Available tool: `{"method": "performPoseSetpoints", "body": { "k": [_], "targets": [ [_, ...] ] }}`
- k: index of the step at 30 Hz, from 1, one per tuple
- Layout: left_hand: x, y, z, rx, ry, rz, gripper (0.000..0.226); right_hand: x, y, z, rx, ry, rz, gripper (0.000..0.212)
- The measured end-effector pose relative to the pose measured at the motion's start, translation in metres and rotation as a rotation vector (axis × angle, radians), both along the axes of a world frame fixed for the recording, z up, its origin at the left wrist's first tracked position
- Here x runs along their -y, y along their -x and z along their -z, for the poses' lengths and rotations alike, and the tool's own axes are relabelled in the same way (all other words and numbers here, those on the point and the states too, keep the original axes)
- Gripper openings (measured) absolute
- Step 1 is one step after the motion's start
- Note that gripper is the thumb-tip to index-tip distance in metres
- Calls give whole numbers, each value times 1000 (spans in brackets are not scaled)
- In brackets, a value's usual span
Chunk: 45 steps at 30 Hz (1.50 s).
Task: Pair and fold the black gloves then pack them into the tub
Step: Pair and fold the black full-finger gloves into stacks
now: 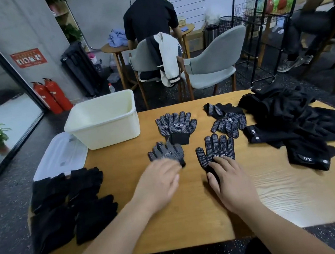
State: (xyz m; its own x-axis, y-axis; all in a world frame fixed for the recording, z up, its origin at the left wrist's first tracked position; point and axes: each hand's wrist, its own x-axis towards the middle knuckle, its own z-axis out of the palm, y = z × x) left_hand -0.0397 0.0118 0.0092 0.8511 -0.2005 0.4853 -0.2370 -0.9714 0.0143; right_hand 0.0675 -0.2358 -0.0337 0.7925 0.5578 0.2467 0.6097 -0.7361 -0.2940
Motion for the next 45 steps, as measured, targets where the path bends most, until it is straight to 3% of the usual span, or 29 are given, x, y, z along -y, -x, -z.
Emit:
{"method": "performPoseSetpoints", "body": {
  "k": [3,8,15,21,23,26,29,34,45],
  "targets": [
    [13,34,41,-168,59,-2,33,0,-1,3,30,18,5,47],
    [27,55,36,-174,163,-70,28,2,1,0,76,12,-19,35],
    [33,61,27,-372,219,-277,51,6,10,-8,149,-9,-98,22],
    [29,59,19,-301,262,-360,43,10,12,-10,166,-34,-186,20],
    [32,48,14,-319,307,-452,45,3,9,-12,148,-54,-135,25],
    [43,28,15,-484,348,-585,66,-20,9,-15,-11,72,-25,54],
    [51,20,29,-593,218,-607,75,-36,10,-5,-157,277,-12,71],
    [37,10,34,-623,112,-590,80,-42,2,-3,-158,326,-10,87],
    [43,40,34,-535,134,-512,77,-25,35,-2,-129,271,-6,74]
  ]
}}
